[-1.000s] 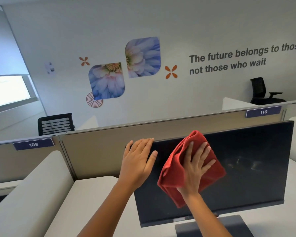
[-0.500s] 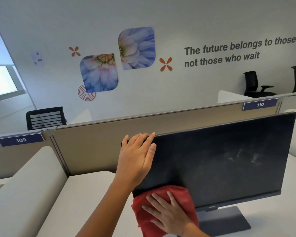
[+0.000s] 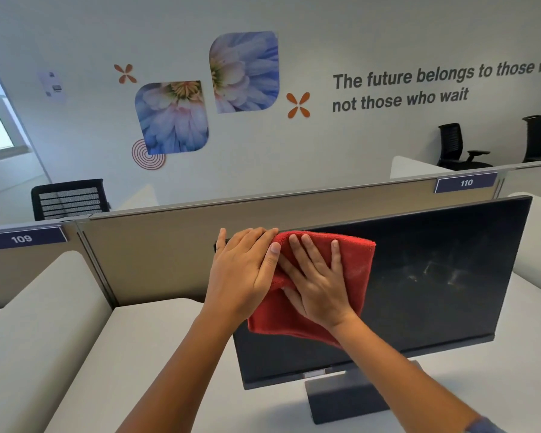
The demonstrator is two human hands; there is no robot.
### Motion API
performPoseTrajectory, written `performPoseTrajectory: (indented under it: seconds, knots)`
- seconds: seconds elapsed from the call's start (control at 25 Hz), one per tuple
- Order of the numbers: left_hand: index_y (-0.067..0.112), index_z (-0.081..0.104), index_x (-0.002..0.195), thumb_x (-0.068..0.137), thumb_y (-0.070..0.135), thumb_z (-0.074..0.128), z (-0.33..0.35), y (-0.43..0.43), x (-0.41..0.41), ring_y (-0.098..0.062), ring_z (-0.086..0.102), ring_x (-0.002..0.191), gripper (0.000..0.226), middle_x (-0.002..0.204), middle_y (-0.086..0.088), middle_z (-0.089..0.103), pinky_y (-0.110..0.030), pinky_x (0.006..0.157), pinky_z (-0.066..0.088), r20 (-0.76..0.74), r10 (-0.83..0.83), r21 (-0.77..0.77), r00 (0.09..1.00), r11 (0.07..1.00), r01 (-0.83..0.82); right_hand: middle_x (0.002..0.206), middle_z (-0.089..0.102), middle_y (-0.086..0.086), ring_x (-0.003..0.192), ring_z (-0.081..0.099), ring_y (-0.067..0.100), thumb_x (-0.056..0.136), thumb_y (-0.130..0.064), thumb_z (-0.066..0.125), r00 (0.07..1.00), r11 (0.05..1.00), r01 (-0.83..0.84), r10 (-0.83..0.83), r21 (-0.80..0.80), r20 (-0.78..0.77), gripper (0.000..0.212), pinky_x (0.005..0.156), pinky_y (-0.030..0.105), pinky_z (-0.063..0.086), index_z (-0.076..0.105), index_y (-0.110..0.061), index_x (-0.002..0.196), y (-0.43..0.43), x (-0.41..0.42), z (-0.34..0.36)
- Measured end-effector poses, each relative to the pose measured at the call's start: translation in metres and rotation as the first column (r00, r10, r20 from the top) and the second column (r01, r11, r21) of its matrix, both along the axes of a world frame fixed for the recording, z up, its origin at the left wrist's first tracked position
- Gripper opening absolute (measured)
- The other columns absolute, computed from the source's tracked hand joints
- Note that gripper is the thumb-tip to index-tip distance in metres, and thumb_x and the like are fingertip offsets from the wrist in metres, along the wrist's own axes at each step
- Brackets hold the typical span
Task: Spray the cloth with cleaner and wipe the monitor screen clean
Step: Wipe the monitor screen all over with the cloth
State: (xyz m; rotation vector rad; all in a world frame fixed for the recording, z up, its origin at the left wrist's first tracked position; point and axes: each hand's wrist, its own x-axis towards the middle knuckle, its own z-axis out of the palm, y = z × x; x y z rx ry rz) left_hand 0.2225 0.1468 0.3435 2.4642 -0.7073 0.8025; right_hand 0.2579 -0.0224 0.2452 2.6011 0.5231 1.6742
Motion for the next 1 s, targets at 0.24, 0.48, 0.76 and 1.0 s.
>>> performPoseTrajectory:
  seconds: [0.24,0.48,0.76,1.0]
  knots:
    - [0.025,0.053,0.129,0.091,0.051,0.012,0.002,0.003,-0.001,-0.012,0.045,0.124,0.061,0.128,0.006,0.059,-0.045,0.115,0.009,-0.021,0.014,-0.003,1.0,1.0,-0.014,0.159,0.01,0.006,0.147,0.003,0.024,0.093,-0.046,0.039,0.99,0.959,0.047,-0.082,-0.281,-0.114,0.065,0.115,0.056,-0.003,0.014,-0.028,0.15,-0.006,-0.022,-0.092]
    - [0.026,0.053,0.129,0.091,0.052,0.014,0.002,-0.001,-0.005,-0.01,0.045,0.123,0.06,0.127,0.008,0.059,-0.044,0.116,0.008,-0.001,0.029,0.021,1.0,0.999,-0.029,0.144,0.044,-0.011,0.135,0.029,0.014,0.088,-0.048,0.037,0.926,0.801,-0.023,-0.209,-0.598,-0.315,0.057,0.116,0.051,-0.007,0.031,-0.036,0.143,-0.034,-0.051,-0.158]
    - [0.025,0.054,0.127,0.092,0.051,0.017,0.003,-0.006,-0.003,-0.011,0.047,0.122,0.057,0.125,0.007,0.06,-0.044,0.115,0.007,0.014,0.023,0.009,1.0,1.0,-0.024,0.16,0.0,0.0,0.143,0.019,0.02,0.091,-0.045,0.039,0.995,0.989,0.045,-0.057,-0.139,-0.08,0.058,0.114,0.052,-0.002,0.022,-0.036,0.146,-0.052,-0.024,-0.052]
    - [0.026,0.053,0.128,0.092,0.052,0.016,0.002,-0.005,-0.002,-0.011,0.046,0.124,0.058,0.127,0.006,0.06,-0.04,0.115,0.003,0.009,0.029,0.001,1.0,1.0,-0.029,0.155,0.014,0.02,0.145,0.006,0.033,0.099,-0.047,0.028,0.968,0.817,0.198,-0.248,0.542,0.021,0.058,0.113,0.059,-0.002,0.014,-0.023,0.15,-0.085,-0.001,0.04]
